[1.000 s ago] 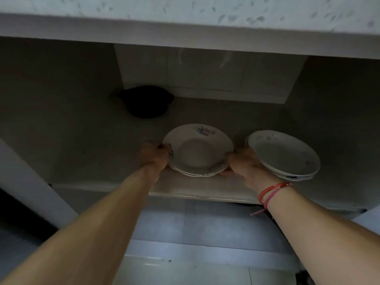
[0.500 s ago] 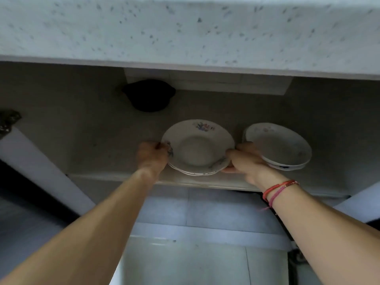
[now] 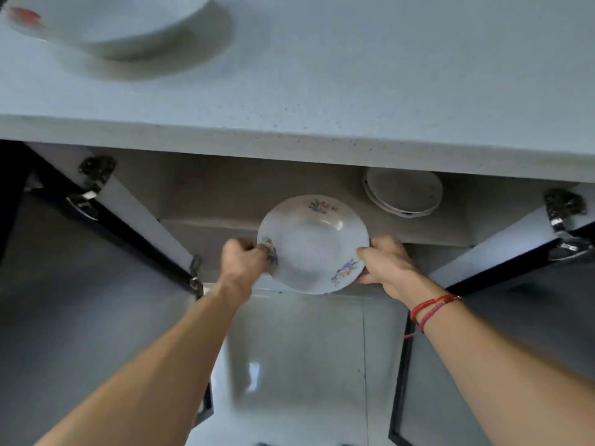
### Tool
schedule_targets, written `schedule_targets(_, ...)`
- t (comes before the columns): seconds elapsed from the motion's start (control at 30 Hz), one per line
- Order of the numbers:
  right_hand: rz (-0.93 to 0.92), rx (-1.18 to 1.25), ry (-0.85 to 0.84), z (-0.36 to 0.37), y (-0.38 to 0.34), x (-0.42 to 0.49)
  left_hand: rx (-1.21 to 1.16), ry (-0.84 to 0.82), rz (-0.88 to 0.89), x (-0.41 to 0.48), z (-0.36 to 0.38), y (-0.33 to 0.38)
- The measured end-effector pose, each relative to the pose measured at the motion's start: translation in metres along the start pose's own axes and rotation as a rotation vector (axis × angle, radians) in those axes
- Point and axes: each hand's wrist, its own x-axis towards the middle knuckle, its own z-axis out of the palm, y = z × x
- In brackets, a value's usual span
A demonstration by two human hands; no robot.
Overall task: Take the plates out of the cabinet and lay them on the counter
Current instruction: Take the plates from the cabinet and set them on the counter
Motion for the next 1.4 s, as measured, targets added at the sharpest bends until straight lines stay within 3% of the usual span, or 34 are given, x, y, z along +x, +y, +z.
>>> schedule_targets(0.4,0.080,-0.053,-0.036,-0.057,-0.048,-0.179,-0.005,-0.223,-0.080,-0.175,-0.083,0.083)
schedule_targets(0.7,0.054,-0.068,-0.043,-0.092,-0.097,-0.283,-0.046,-0.222,-0.154,-0.260,-0.129,0.143)
schedule_targets(1.03,-0.025,-0.125,-0.043,-0.122,-0.141,-0.341,-0.025,-0.247,-0.060,-0.310,-0.160,0.199)
schedule_targets(1.4,-0.062,-0.109,-0.062,-0.135,-0.153,-0.352,0.020,-0.205,-0.005,-0.328,-0.159,0.214)
